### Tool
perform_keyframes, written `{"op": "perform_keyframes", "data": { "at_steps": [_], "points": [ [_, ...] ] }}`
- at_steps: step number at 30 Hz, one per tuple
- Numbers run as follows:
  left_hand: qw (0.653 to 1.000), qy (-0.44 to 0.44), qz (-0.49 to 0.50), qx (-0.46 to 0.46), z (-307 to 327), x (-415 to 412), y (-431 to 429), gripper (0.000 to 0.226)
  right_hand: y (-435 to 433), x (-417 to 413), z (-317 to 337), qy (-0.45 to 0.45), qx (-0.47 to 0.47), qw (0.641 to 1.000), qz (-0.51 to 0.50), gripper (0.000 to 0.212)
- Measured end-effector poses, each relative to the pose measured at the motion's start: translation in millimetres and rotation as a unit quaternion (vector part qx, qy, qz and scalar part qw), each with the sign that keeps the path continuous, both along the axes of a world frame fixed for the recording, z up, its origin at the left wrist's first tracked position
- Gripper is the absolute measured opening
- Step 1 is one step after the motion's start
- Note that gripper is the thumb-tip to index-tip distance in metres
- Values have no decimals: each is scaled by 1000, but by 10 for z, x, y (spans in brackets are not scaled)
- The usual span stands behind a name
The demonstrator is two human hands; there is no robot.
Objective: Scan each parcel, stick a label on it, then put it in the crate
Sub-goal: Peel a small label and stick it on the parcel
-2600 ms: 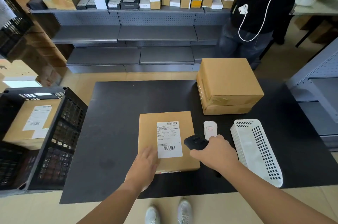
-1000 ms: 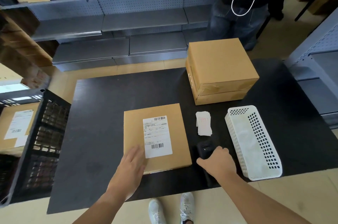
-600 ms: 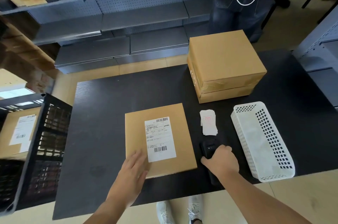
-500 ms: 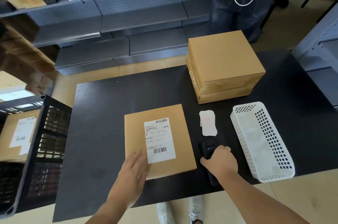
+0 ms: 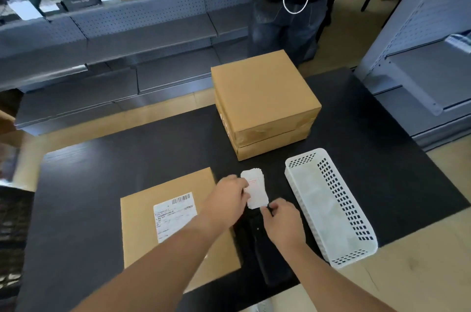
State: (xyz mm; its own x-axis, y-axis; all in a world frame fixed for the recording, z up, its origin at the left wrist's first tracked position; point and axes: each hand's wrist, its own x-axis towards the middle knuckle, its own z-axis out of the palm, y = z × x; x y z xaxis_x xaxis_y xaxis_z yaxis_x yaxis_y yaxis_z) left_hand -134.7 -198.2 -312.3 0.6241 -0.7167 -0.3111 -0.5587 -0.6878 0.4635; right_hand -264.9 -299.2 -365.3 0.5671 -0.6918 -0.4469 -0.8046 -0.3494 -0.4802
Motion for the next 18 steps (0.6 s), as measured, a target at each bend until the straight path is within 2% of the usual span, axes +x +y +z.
{"op": "perform_keyframes", "data": {
  "at_steps": [2, 7, 11, 18],
  "points": [
    [999, 0, -12, 32, -193, 113, -257, 26, -83, 85, -73, -22, 28, 999, -29, 26],
    [997, -18, -11, 74, -544, 329, -556, 37, -174, 215, -274, -34, 66, 996, -58, 36],
    [995, -26, -8, 96, -689, 383, -613, 33, -182, 238, -374, -32, 90, 993, -74, 32],
    [996, -42, 19, 79, -687, 412, -619, 21, -213, 222, -394, -55, 119, 984, -122, 24]
  ]
}}
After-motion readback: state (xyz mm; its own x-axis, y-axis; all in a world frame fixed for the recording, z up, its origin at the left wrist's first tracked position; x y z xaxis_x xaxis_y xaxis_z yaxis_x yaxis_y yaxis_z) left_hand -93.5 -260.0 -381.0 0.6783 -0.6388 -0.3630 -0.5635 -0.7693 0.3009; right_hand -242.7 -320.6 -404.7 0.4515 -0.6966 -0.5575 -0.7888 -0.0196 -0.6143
